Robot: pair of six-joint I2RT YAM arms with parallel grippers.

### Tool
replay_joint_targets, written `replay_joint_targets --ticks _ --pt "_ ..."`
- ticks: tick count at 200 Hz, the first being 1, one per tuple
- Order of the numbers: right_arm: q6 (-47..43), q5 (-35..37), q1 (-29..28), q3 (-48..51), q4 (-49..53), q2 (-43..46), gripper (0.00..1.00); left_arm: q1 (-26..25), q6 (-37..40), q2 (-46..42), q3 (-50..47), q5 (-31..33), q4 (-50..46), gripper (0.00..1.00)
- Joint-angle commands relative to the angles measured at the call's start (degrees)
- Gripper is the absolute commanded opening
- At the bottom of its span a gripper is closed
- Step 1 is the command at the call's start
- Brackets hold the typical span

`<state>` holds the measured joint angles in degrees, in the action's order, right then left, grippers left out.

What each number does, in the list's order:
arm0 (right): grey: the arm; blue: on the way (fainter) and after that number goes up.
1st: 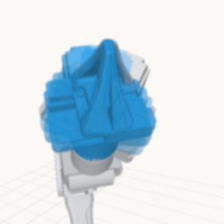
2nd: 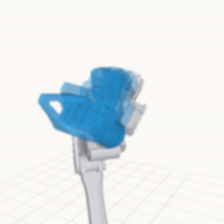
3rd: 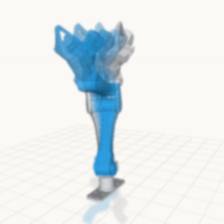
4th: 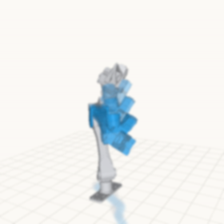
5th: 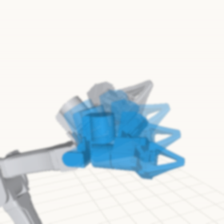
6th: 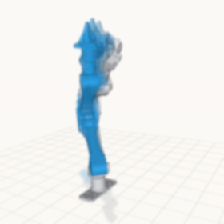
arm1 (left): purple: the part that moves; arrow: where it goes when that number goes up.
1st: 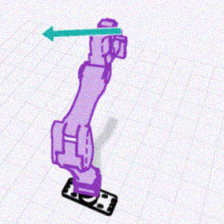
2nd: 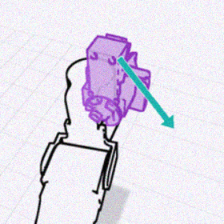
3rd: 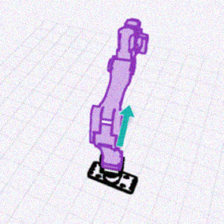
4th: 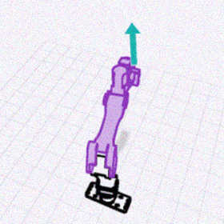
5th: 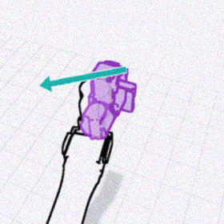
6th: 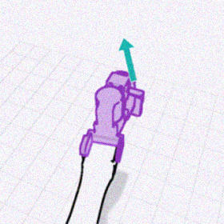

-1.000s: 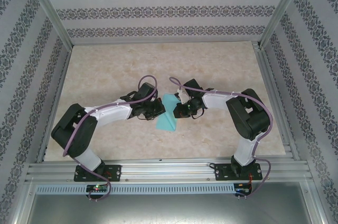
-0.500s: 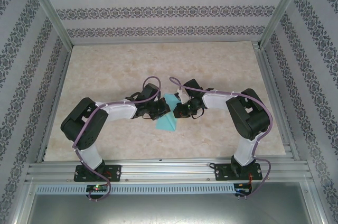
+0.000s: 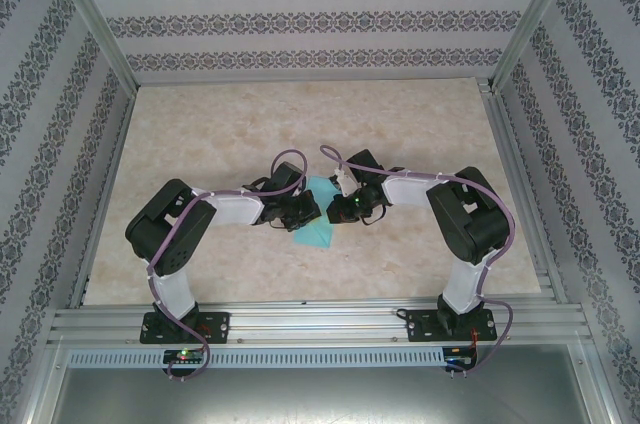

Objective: Fold a paper plane with a square sheet of paper (pick it up from the middle)
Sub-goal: Fold the triangle a second time at the center of the table.

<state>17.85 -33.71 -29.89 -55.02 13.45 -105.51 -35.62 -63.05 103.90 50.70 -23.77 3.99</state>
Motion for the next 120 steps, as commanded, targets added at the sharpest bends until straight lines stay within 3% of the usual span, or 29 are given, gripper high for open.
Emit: replay_joint_targets --ticks 1,21,54,70,95,120 --pt "1.1 1.6 -0.5 0.1 1.3 -0.7 0.15 0.1 0.6 2.7 -2.4 2.1 -0.9 0.0" --pt "3.2 1.4 0.3 -0.1 1.2 3.2 0.2 0.1 1.2 2.3 -2.7 2.4 -1.7 0.0" --pt "8.1 4.3 2.5 2.3 1.7 12.3 0.37 0.1 1.7 1.5 -2.5 2.4 -2.2 0.0" --pt "11.0 4.0 2.6 4.6 0.1 15.8 0.39 0.1 2.0 1.2 -2.2 2.3 -2.5 0.0" --pt "16.7 -0.2 0.6 8.3 -5.0 18.4 0.34 0.1 2.1 1.0 -2.3 2.2 -2.4 0.0" --pt "21.8 -1.0 -2.7 11.1 -10.1 18.2 0.16 0.1 2.1 0.8 -2.2 2.1 -2.5 0.0"
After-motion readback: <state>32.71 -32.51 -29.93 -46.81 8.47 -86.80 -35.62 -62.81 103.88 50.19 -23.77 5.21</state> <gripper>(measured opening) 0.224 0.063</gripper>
